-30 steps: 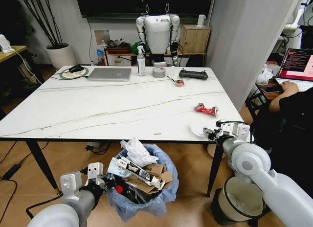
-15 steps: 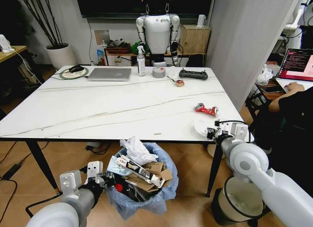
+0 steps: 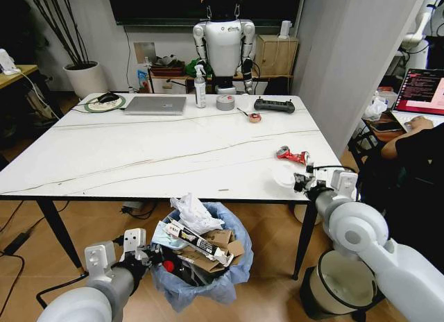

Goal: Pick up the trash bin and place the trash from the table into it.

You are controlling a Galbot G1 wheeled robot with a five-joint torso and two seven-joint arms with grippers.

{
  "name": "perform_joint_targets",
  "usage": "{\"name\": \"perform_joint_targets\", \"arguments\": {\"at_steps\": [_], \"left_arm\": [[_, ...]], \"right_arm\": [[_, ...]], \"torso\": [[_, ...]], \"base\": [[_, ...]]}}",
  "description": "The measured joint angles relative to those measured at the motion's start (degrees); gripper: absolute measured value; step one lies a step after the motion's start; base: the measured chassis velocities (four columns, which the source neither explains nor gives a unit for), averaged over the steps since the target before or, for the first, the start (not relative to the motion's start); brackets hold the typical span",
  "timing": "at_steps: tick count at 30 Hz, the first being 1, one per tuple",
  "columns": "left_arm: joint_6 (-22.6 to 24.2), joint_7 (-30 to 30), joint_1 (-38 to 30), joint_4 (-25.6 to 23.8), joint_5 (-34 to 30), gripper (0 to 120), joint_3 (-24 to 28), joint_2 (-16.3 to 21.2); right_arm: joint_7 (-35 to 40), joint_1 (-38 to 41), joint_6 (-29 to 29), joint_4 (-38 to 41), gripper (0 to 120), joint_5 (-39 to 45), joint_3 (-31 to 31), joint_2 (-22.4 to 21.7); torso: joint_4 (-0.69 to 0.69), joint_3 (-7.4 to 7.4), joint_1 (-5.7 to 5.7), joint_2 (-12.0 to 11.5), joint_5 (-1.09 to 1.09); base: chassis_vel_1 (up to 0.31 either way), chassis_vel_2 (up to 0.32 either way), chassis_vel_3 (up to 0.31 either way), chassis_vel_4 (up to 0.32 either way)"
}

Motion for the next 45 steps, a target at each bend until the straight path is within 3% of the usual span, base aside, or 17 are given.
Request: {"name": "perform_joint_targets", "arguments": {"at_steps": [7, 11, 21, 27, 42, 45], "left_arm": [[0.0, -0.21, 0.05, 0.0, -0.06, 2, -0.03, -0.04], [0.0, -0.98, -0.12, 0.0, -1.18, 2, -0.44, 0.21], [0.0, -1.51, -1.28, 0.0, -1.61, 2, -0.73, 0.45], [0.0, -1.77, -2.2, 0.0, -1.59, 2, -0.3, 0.38], [0.0, -1.76, -2.54, 0.0, -1.15, 2, 0.12, 0.08], [0.0, -1.75, -2.45, 0.0, -1.02, 2, 0.12, -0.05]], "right_arm": [[-12.54, -3.65, 5.31, 7.4, 0, -5.42, 0.86, -1.79], [-22.4, -4.92, 8.58, 10.83, 0, -9.46, -1.85, -3.95], [-36.56, -5.89, 12.53, 13.54, 0, -14.24, -6.42, -7.89], [-39.97, -5.99, 13.0, 12.03, 0, -19.74, -8.44, -9.87], [-40.09, -6.48, 10.07, 10.38, 0, -29.3, -11.96, -11.78], [-39.59, -6.4, 9.79, 10.8, 10, -28.96, -12.03, -11.92]], "torso": [[-0.01, 0.0, -0.01, 0.0, 0.0], [-0.01, 0.0, -0.01, 0.0, 0.0], [-0.01, 0.0, -0.01, 0.0, -0.01], [-0.01, 0.0, -0.01, 0.0, 0.01], [-0.01, 0.0, 0.0, 0.0, 0.0], [-0.01, 0.0, 0.0, 0.0, 0.0]], "base": [[0.0, 0.0, 0.0, 0.0], [0.0, 0.0, 0.0, 0.0], [0.0, 0.0, 0.0, 0.0], [0.0, 0.0, 0.0, 0.0], [0.0, 0.0, 0.0, 0.0], [0.0, 0.0, 0.0, 0.0]]}}
